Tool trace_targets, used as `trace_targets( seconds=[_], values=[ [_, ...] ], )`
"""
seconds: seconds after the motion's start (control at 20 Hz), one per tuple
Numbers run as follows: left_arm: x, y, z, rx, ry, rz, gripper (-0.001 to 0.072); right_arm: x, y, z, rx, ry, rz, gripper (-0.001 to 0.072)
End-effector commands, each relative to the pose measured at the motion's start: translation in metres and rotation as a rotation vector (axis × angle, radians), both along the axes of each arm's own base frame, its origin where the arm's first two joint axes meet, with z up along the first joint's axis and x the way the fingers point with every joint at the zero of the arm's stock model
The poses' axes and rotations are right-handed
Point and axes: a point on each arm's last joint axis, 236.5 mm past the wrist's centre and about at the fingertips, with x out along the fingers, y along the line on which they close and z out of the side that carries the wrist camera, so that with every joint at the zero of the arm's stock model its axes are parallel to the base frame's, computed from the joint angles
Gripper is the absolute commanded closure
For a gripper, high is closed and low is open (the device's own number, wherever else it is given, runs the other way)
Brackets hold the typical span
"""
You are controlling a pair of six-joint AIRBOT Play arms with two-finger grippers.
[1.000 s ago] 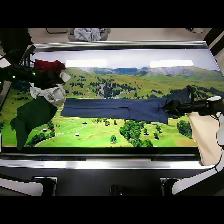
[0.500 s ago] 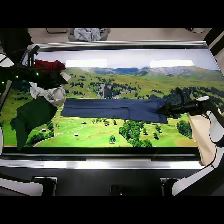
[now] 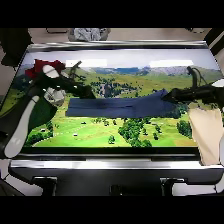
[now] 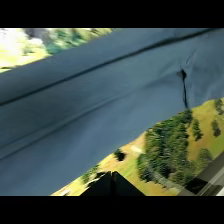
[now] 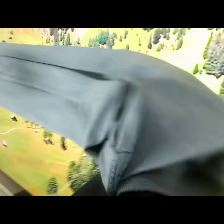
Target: Fold the shirts.
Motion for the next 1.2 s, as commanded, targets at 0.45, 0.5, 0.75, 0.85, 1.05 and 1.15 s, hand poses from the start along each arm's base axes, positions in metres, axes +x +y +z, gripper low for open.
trace_targets(
  seconds=[0.45, 0.5, 0.75, 0.85, 1.05, 1.15],
  values=[
    [-0.057, -0.218, -0.06, -0.339, 0.179, 0.016, 0.0684, -0.097, 0.013, 0.126, -0.172, -0.078, -0.007, 0.0665],
    [-0.059, -0.225, -0.064, -0.359, 0.207, 0.023, 0.0685, -0.1, 0.015, 0.133, -0.172, -0.092, -0.014, 0.0665],
    [-0.084, -0.263, -0.071, -0.474, 0.362, 0.051, 0.0684, -0.109, 0.022, 0.156, -0.16, -0.138, -0.056, 0.0665],
    [-0.088, -0.266, -0.072, -0.489, 0.347, 0.023, 0.0685, -0.102, 0.019, 0.156, -0.159, -0.148, -0.079, 0.0665],
    [-0.056, -0.218, -0.029, -0.543, 0.25, -0.049, 0.0688, -0.078, 0.031, 0.157, -0.059, -0.175, -0.075, 0.0666],
    [-0.031, -0.168, 0.015, -0.524, 0.138, -0.067, 0.0688, -0.063, 0.054, 0.155, -0.024, -0.197, -0.046, 0.0666]
  ],
)
